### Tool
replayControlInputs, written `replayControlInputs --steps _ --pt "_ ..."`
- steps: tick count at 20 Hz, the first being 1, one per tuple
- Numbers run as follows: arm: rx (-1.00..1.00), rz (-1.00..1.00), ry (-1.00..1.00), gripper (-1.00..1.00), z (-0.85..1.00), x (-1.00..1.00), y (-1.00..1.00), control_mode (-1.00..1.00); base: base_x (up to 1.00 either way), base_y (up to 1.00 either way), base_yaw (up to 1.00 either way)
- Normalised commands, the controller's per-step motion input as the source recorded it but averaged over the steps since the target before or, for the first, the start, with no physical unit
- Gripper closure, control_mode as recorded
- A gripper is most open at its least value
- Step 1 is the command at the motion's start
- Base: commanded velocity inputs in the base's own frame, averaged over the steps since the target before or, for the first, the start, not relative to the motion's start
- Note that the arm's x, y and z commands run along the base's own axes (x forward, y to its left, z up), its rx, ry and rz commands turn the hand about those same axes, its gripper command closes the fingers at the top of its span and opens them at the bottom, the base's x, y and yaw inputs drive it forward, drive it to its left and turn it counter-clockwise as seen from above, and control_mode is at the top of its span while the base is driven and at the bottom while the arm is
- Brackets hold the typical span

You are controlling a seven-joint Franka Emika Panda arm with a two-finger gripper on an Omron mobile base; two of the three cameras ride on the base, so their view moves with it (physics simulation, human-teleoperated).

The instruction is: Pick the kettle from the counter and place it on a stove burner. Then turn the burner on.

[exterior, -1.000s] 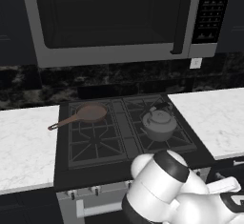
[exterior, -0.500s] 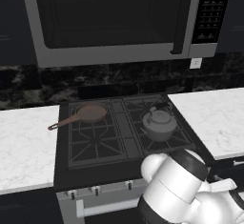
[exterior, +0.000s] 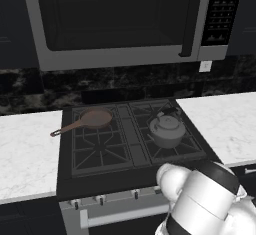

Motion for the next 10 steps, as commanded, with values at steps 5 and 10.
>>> replayControlInputs --steps 5,10 --pt "0.00 0.00 0.00 -1.00 -0.07 0.26 0.00 -1.00 0.00 0.00 0.00" --pt "0.00 0.00 0.00 -1.00 -0.30 0.21 0.00 -1.00 0.00 0.00 0.00"
